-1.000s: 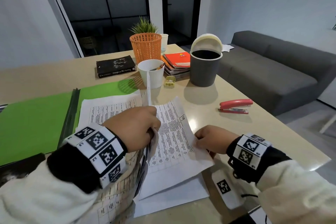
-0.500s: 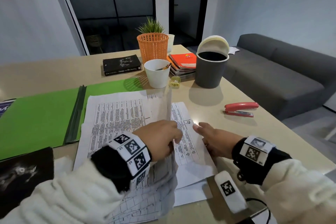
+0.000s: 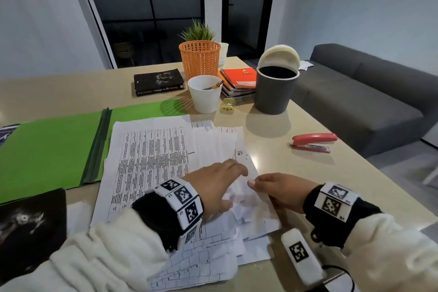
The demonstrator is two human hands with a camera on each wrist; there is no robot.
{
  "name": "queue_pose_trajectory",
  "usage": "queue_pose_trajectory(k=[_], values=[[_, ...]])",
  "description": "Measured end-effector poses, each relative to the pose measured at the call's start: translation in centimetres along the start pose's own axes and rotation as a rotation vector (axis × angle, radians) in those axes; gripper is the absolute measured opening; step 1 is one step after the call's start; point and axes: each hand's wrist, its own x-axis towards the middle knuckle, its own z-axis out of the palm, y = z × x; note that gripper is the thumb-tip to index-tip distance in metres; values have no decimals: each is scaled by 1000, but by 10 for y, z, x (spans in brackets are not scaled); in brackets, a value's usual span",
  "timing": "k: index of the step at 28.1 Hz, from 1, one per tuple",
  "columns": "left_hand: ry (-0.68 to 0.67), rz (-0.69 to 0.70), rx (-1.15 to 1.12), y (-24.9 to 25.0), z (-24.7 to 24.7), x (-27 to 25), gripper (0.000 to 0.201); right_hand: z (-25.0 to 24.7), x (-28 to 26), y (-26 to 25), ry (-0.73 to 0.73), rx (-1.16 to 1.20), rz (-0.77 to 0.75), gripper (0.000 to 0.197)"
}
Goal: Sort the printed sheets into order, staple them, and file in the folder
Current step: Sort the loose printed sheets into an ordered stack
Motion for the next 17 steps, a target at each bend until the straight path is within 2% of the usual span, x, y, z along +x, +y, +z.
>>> queue_pose_trajectory(k=[3,6,13,15,17], values=[[-20,-33,37,1,1,2,54,3,3,3,-7,66,4,15],[-57,-20,42,2,3,4,45,3,4,6,-22,128,-12,7],[-156,33,111,6,4,6,45,1,5,6,-115,173,-5,18],[-155,29,145,6,3,8,47,0,5,6,-137,196,9,25],[-149,46,184,5,5,8,48,1,6,7,-120,170,3,24]])
